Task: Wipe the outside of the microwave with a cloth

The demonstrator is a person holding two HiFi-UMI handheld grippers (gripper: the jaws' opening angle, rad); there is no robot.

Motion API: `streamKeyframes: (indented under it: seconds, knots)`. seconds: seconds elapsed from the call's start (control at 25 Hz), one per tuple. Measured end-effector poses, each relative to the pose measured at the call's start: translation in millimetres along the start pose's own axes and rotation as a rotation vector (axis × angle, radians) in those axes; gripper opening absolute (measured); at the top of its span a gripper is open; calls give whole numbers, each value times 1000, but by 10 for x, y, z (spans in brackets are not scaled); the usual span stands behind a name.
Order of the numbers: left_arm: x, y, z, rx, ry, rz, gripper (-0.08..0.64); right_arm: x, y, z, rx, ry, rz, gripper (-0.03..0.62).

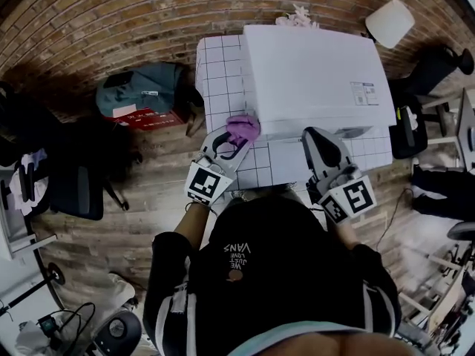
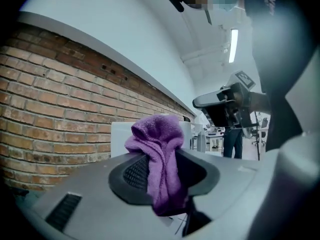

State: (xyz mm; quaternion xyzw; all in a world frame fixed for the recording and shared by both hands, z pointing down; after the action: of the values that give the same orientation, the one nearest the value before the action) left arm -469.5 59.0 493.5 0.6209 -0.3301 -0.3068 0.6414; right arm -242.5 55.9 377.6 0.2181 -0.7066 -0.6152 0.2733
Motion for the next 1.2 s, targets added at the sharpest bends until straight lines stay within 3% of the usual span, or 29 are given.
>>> streamKeyframes:
  seconds: [0.48,0.88,1.2]
  knots:
    - [720,-7,809,50,-38,-38,141,-29,1,0,-1,53,15,5]
    - [1418,30,1591,-2,-105,-21,141,-166,94,-43,13,125,54,5]
    - [1369,36,1581,20,-122,-4,141,-160,120,-53,19,101,57,5]
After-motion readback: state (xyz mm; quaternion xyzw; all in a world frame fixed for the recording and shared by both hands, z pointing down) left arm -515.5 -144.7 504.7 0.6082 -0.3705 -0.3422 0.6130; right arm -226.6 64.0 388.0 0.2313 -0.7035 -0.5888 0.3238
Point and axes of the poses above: the fingertips, and each gripper's own axes: x forward along the fingers, z to its left, y out of its underside, the point moved 9 cm from there along -x, backward along the fingers, and after that the axes turned 6 degrees about -y, right-handed, at the moved point
